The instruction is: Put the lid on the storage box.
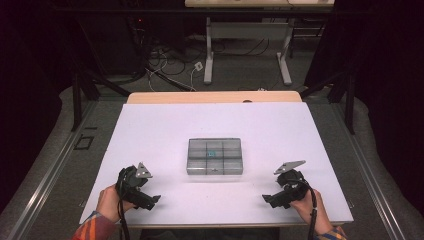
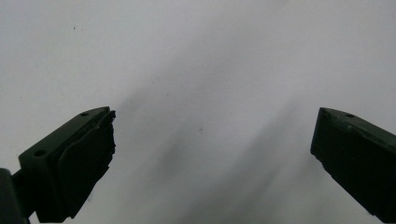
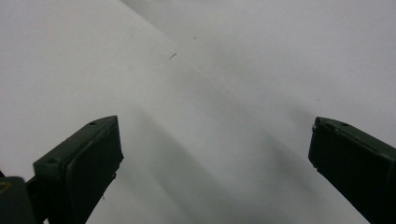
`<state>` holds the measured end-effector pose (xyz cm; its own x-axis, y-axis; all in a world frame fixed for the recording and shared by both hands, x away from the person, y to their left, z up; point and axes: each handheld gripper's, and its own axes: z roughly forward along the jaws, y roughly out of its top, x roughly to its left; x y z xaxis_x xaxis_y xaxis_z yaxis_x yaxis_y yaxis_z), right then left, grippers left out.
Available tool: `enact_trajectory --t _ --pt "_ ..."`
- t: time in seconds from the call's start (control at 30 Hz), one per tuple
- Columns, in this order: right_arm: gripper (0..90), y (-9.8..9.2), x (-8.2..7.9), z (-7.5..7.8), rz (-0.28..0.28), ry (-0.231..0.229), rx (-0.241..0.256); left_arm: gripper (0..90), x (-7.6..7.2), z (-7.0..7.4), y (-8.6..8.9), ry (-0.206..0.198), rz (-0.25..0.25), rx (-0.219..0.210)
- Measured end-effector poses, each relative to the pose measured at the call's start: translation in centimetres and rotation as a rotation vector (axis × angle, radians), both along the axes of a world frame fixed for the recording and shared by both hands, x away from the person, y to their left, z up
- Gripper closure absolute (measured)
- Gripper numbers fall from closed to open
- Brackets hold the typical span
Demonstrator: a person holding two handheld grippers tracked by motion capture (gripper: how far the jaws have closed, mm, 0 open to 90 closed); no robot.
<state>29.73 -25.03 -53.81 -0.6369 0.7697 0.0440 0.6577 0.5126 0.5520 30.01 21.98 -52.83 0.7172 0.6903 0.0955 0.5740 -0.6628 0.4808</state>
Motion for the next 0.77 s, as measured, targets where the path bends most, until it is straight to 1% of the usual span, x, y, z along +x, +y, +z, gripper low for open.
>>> enact_trajectory --t 0.03,0.07,0.13,0.17,0.2,0.23,0.27,0.3,0.33,0.37,0.4,0.43,0.47,0.5,0.57,0.6,0.63,0.7,0.73,0.77 --pt "2.5 0.1 -0.1 -0.1 -0.004 0.007 0.012 0.0 -0.1 0.0 0.0 -0.007 0.004 -0.005" --pt "2.5 0.0 -0.2 -0.1 0.000 -0.002 0.009 0.0 -0.2 0.0 0.0 -0.005 -0.001 -0.005" --pt "2.5 0.1 -0.5 -0.2 -0.008 0.003 0.019 0.0 -0.5 -0.1 0.0 -0.024 0.004 -0.009" --pt "2.5 0.1 -0.6 -0.2 -0.004 -0.005 0.010 0.0 -0.6 -0.1 0.1 -0.020 -0.001 -0.003" --pt "2.5 0.1 -0.7 -0.3 -0.005 -0.009 0.009 0.0 -0.7 -0.2 0.1 -0.036 0.000 -0.013" --pt "2.5 0.1 -0.9 -0.3 -0.004 -0.006 0.011 0.0 -0.8 -0.2 0.1 -0.040 0.001 -0.015" --pt "2.5 0.1 -1.0 -0.3 -0.007 -0.017 0.004 0.0 -0.9 -0.2 0.2 -0.047 0.000 -0.016" --pt "2.5 0.1 -1.1 -0.3 -0.012 -0.018 0.002 0.0 -1.0 -0.2 0.2 -0.053 0.001 -0.020" --pt "2.5 0.1 -1.2 -0.3 -0.003 -0.023 0.005 0.0 -1.0 -0.2 0.2 -0.050 -0.005 -0.029" --pt "2.5 0.1 -1.3 -0.3 -0.007 -0.025 -0.003 0.0 -1.1 -0.2 0.3 -0.049 -0.009 -0.023" --pt "2.5 0.0 -1.3 -0.3 -0.003 -0.029 -0.001 0.0 -1.3 -0.3 0.2 -0.053 -0.004 -0.032" --pt "2.5 0.1 -1.4 -0.3 -0.004 -0.025 0.009 0.0 -1.4 -0.3 0.2 -0.051 -0.008 -0.030" --pt "2.5 0.1 -1.5 -0.3 -0.006 -0.023 0.012 0.0 -1.5 -0.4 0.2 -0.063 -0.008 -0.030" --pt "2.5 0.1 -1.5 -0.3 -0.006 -0.024 0.010 0.0 -1.5 -0.3 0.2 -0.056 -0.012 -0.021" --pt "2.5 0.0 -1.5 -0.3 0.003 -0.028 0.006 0.0 -1.5 -0.3 0.3 -0.053 -0.015 -0.025" --pt "2.5 0.0 -1.5 -0.3 -0.001 -0.029 0.001 0.0 -1.5 -0.3 0.3 -0.053 -0.014 -0.025" --pt "2.6 0.0 -1.6 -0.3 -0.004 -0.029 0.007 0.0 -1.4 -0.3 0.3 -0.053 -0.013 -0.022" --pt "2.5 -0.1 -1.6 -0.3 -0.004 -0.030 0.009 0.0 -1.4 -0.4 0.3 -0.061 -0.009 -0.034" --pt "2.4 -0.1 -1.6 -0.3 -0.008 -0.028 0.016 0.0 -1.4 -0.3 0.3 -0.062 -0.007 -0.032" --pt "2.2 -0.2 -1.6 -0.3 -0.006 -0.035 0.011 0.0 -1.4 -0.3 0.3 -0.064 -0.005 -0.031"
